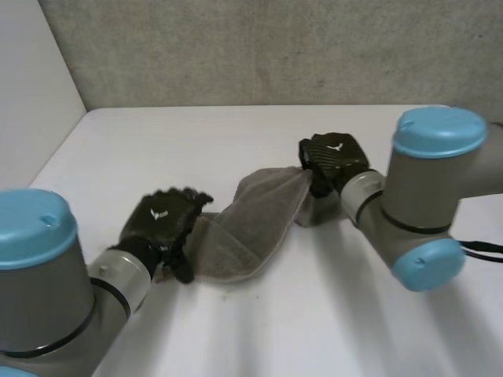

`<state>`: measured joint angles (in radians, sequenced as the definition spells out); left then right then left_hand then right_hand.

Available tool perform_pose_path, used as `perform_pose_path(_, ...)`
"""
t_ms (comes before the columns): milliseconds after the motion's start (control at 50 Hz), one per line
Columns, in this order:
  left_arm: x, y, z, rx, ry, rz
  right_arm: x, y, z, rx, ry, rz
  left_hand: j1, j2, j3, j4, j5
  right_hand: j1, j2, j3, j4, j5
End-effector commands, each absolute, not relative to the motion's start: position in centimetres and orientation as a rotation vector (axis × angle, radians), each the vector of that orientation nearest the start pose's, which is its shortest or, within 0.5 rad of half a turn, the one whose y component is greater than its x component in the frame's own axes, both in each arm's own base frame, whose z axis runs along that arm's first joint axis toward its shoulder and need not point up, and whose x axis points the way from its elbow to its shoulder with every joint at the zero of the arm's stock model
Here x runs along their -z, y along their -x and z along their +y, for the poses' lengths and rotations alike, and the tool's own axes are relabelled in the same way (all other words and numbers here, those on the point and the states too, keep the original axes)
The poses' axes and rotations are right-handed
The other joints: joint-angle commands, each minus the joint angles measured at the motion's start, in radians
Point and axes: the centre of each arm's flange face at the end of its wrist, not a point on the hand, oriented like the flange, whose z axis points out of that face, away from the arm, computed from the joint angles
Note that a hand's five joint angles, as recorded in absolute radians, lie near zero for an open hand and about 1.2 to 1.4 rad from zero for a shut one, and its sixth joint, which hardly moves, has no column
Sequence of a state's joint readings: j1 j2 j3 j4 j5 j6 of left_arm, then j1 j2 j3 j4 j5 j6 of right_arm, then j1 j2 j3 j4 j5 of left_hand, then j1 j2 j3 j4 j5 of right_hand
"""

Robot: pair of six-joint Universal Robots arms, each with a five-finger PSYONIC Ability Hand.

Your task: Fold the towel.

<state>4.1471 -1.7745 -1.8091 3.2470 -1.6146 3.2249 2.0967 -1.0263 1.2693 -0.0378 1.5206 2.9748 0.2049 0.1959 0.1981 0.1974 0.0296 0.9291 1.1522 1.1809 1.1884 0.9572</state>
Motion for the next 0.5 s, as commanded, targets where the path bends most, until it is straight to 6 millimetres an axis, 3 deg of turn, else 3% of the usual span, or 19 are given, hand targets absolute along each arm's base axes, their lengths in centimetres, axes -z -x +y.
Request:
perform_pose_path(20,-15.4,27.1,-18.5,1.765,-0.887,2.769,-21.2,-29.1,-27.6,1.809,0.883,2.187,0.07,0.079,0.077,0.077,0.071,0.467,0.244,0.215,0.208,0.264)
perform_pose_path(100,-14.2,27.1,-18.7,1.71,-0.891,2.792,-20.8,-28.3,-27.1,1.797,0.911,2.221,0.243,0.252,0.25,0.251,0.244,0.467,0.244,0.215,0.208,0.264)
perform_pose_path(160,-13.3,27.2,-19.0,1.676,-0.891,2.804,-20.3,-28.1,-26.9,1.774,0.918,2.242,0.252,0.261,0.259,0.26,0.253,0.467,0.244,0.215,0.208,0.264)
perform_pose_path(280,-12.8,27.1,-19.9,1.688,-0.86,2.795,-19.9,-27.8,-26.5,1.752,0.923,2.258,0.258,0.267,0.265,0.266,0.259,0.467,0.244,0.215,0.208,0.264)
perform_pose_path(500,-12.0,27.4,-21.6,1.749,-0.822,2.765,-19.7,-27.5,-26.2,1.745,0.928,2.27,0.472,0.481,0.479,0.48,0.473,0.467,0.244,0.215,0.208,0.264)
